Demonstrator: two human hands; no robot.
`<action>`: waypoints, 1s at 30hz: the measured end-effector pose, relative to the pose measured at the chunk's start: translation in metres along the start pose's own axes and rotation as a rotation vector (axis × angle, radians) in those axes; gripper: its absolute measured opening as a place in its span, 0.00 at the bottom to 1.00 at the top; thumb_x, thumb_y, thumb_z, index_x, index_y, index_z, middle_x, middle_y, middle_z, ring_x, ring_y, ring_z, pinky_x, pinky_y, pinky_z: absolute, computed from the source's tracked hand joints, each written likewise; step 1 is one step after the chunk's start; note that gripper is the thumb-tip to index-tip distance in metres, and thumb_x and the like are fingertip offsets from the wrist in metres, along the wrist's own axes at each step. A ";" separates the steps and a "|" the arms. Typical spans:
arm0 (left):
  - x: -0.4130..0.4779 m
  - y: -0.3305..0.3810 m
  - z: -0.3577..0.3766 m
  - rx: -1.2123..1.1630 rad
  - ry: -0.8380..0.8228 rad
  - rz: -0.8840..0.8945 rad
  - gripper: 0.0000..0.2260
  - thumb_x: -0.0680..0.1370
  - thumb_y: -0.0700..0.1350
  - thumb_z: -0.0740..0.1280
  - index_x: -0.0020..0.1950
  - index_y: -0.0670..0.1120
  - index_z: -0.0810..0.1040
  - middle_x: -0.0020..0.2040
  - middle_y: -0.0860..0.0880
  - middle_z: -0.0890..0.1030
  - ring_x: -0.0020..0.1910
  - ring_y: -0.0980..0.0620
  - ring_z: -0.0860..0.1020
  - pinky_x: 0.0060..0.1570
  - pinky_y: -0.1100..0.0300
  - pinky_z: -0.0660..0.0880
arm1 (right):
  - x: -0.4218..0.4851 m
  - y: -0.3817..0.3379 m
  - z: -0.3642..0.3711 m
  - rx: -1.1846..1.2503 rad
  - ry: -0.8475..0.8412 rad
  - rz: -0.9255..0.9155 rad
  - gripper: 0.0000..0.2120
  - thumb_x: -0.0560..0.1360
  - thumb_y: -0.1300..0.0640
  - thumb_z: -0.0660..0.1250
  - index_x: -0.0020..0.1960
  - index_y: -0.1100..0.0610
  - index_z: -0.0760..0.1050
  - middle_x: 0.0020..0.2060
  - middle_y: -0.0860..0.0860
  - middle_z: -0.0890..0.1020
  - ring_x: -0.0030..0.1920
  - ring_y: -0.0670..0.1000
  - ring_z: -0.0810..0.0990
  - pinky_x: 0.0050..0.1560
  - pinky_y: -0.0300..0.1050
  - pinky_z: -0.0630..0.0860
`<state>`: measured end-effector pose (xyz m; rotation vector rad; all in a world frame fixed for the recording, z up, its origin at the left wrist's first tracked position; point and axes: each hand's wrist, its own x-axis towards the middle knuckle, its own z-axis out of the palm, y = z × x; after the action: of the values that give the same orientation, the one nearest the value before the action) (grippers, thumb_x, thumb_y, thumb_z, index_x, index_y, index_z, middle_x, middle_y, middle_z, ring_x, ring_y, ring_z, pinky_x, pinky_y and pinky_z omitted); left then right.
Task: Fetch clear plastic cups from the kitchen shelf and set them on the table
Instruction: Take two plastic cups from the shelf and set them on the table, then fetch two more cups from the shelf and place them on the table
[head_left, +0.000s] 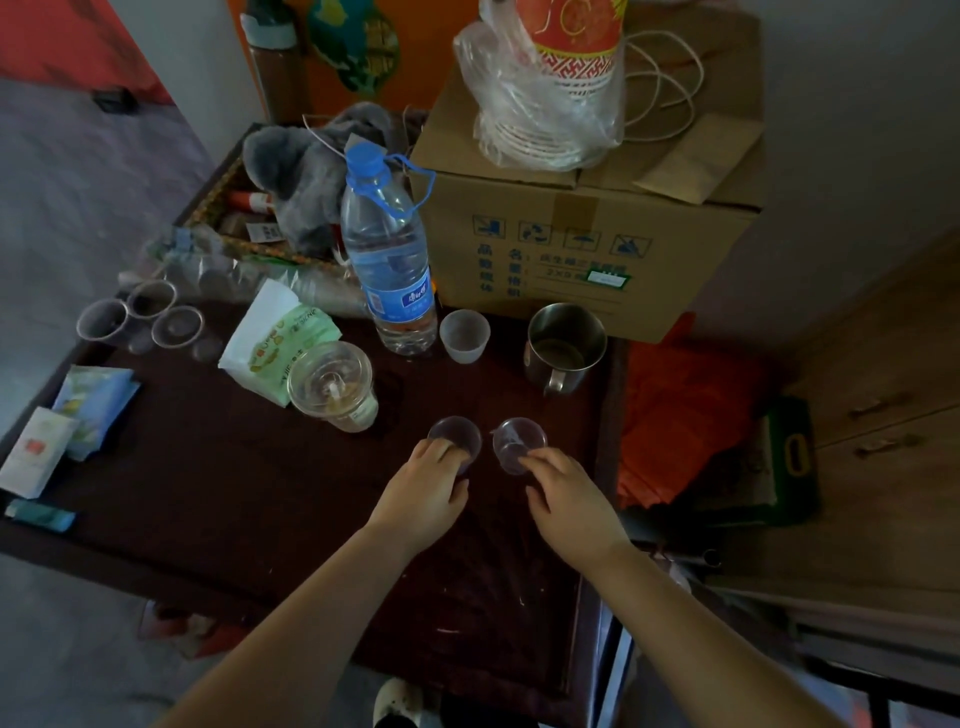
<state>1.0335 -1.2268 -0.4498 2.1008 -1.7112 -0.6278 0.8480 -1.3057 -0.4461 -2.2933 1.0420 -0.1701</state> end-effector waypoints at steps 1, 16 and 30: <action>0.000 0.000 0.001 0.001 -0.009 -0.003 0.13 0.75 0.45 0.63 0.59 0.47 0.74 0.59 0.52 0.73 0.60 0.54 0.68 0.55 0.61 0.71 | 0.000 0.001 0.000 0.000 -0.002 0.005 0.18 0.77 0.59 0.60 0.67 0.56 0.68 0.64 0.49 0.71 0.63 0.48 0.67 0.60 0.35 0.63; -0.011 0.007 -0.030 0.104 0.052 0.151 0.15 0.75 0.48 0.64 0.61 0.47 0.73 0.60 0.52 0.74 0.61 0.52 0.70 0.58 0.57 0.71 | -0.023 -0.023 -0.020 -0.041 0.126 0.096 0.17 0.76 0.57 0.60 0.65 0.52 0.69 0.63 0.45 0.70 0.63 0.46 0.69 0.56 0.38 0.70; -0.065 0.044 -0.154 0.094 0.171 0.681 0.18 0.75 0.50 0.64 0.63 0.48 0.72 0.62 0.52 0.74 0.65 0.52 0.69 0.61 0.54 0.67 | -0.112 -0.177 -0.057 -0.288 0.625 0.321 0.22 0.75 0.50 0.62 0.68 0.52 0.66 0.66 0.48 0.71 0.66 0.48 0.65 0.62 0.36 0.58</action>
<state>1.0707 -1.1728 -0.2900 1.4146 -2.1977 -0.1590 0.8650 -1.1621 -0.2835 -2.3301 1.8339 -0.6731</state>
